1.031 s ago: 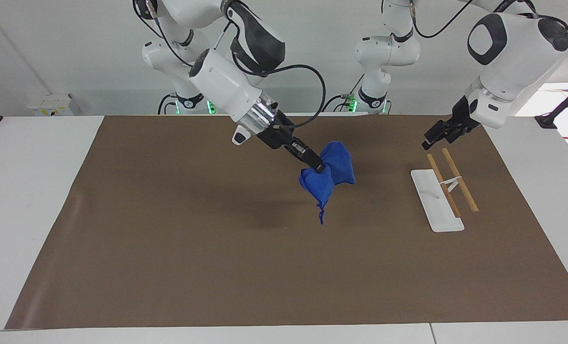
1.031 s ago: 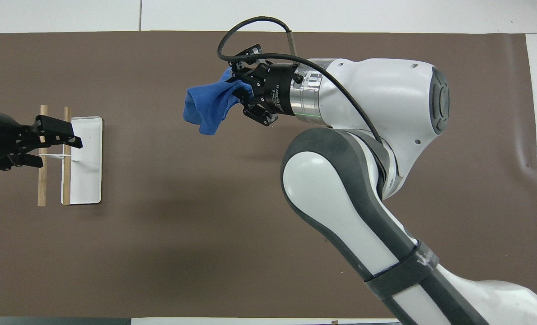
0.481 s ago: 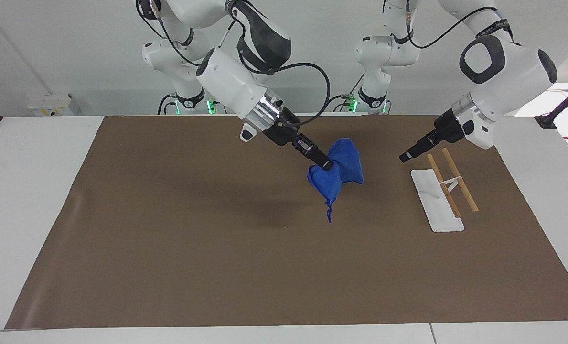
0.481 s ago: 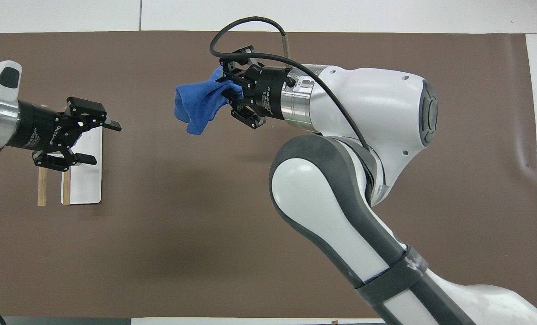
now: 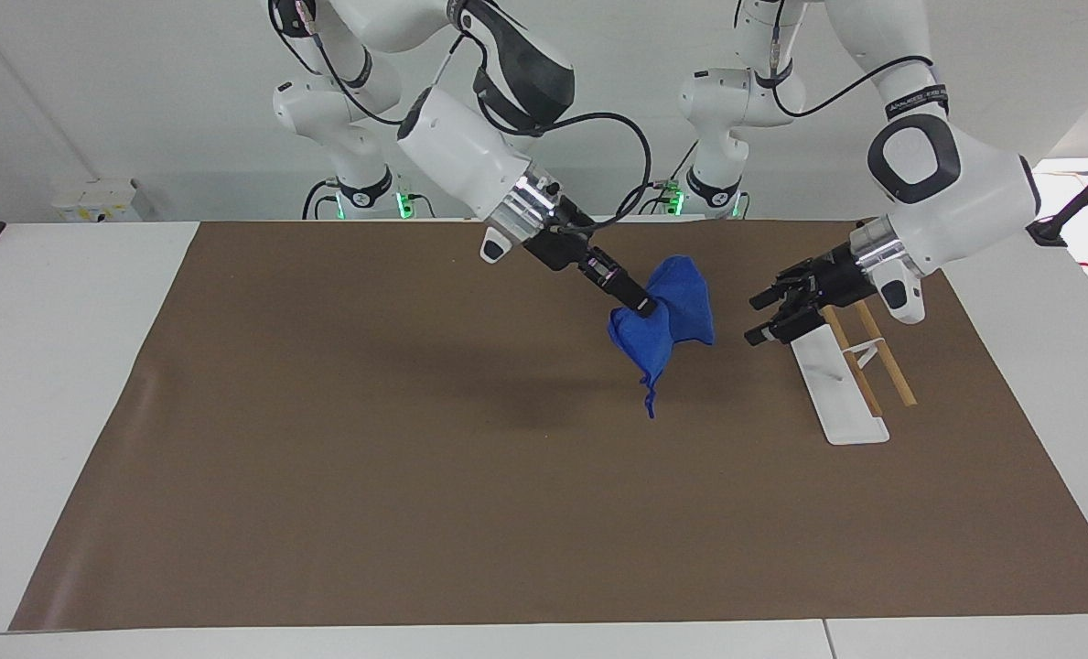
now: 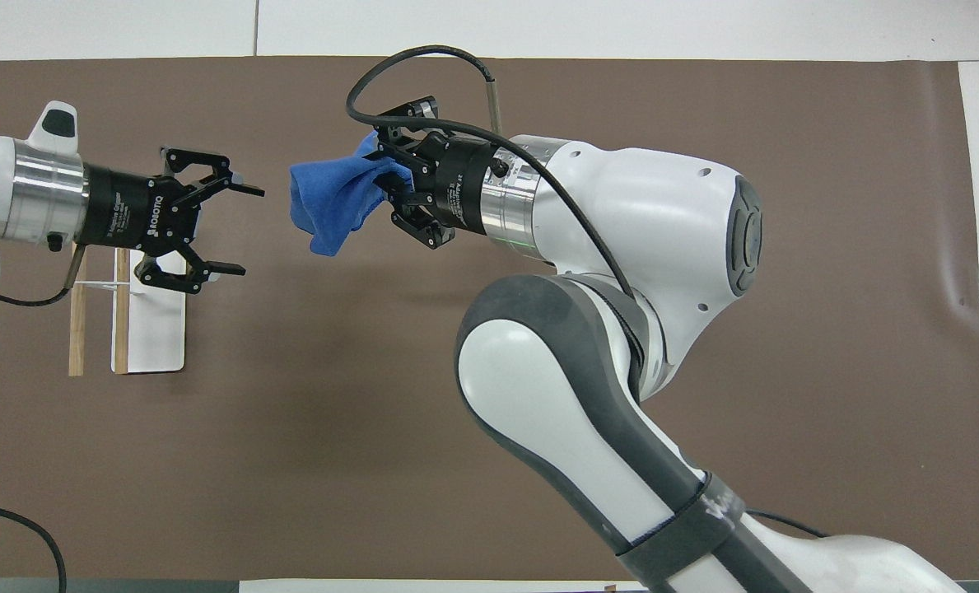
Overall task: Right arm passes towel to left arm to hang
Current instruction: 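Hold the towel with the right gripper while the left gripper reaches it, then close the left gripper on the towel and open the right gripper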
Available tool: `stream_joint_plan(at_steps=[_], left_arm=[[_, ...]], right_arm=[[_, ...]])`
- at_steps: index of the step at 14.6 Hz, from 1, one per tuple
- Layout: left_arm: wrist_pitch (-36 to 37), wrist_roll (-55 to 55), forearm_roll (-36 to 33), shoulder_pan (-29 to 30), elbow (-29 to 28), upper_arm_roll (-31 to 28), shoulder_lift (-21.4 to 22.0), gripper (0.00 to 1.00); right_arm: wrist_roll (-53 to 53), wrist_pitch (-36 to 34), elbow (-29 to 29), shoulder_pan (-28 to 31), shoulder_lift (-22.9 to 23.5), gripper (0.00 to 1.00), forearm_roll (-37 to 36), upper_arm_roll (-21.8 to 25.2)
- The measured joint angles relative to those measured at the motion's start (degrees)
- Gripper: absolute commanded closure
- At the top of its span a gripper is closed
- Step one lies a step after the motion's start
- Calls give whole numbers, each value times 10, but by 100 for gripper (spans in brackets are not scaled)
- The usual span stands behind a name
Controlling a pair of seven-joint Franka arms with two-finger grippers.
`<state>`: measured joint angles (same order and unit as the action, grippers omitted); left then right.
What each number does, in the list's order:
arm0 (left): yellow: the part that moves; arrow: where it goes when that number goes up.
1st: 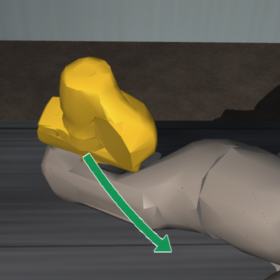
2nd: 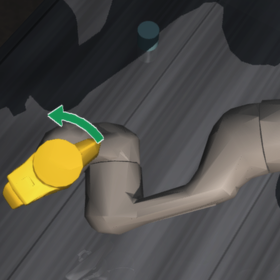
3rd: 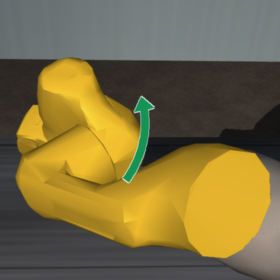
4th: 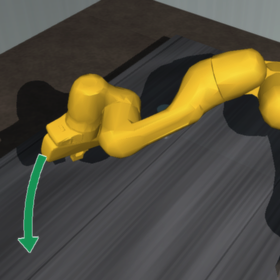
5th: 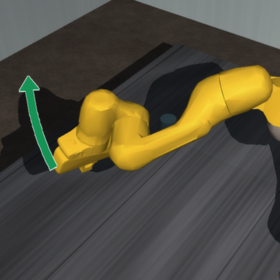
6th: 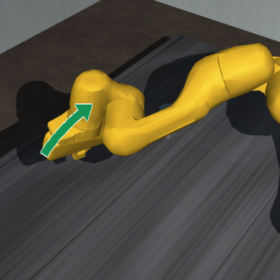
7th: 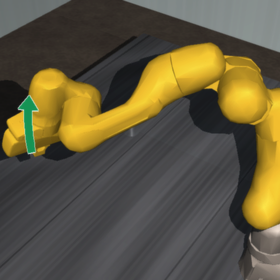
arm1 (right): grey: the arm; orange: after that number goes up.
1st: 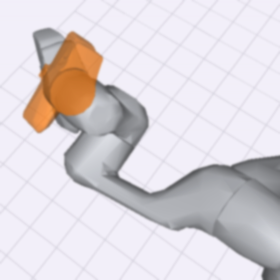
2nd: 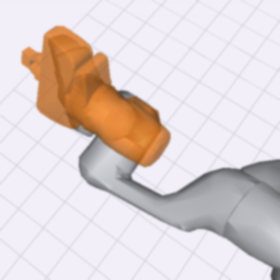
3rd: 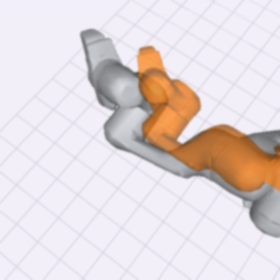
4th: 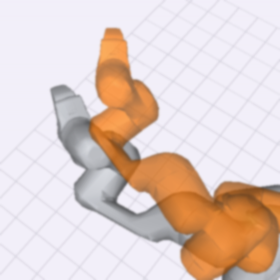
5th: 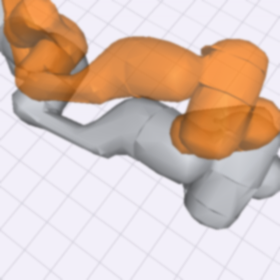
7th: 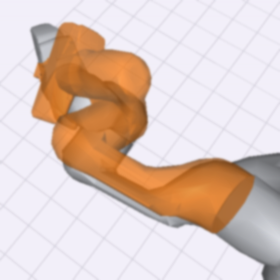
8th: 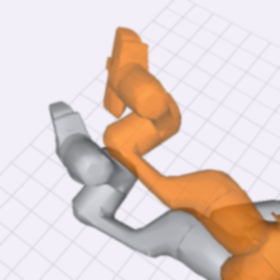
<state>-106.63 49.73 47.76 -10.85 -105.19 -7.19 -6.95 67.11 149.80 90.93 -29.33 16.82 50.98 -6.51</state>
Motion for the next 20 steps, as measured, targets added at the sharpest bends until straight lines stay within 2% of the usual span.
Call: stream_joint_plan(at_steps=[2,7,9,10,11,12,16,20], left_arm=[[-32,51,41,-17,6,1,-13,0],[-110,148,49,-89,10,3,-24,0],[-143,170,49,-102,9,3,-26,7],[-153,182,49,-106,6,3,-27,17],[-156,192,49,-108,3,3,-28,66],[-157,200,49,-109,0,3,-28,100],[-157,212,46,-109,-3,3,-28,100],[-164,212,13,-109,-3,2,-28,100]], right_arm=[[0,0,2,-1,0,100,0,0],[0,2,4,-9,0,100,1,0],[0,2,5,-10,0,100,1,0],[0,3,5,-10,0,100,1,0],[0,3,5,-10,0,100,1,1],[0,3,6,-10,0,100,1,1],[0,4,7,-10,0,100,1,3],[0,4,8,-9,0,100,1,3]])
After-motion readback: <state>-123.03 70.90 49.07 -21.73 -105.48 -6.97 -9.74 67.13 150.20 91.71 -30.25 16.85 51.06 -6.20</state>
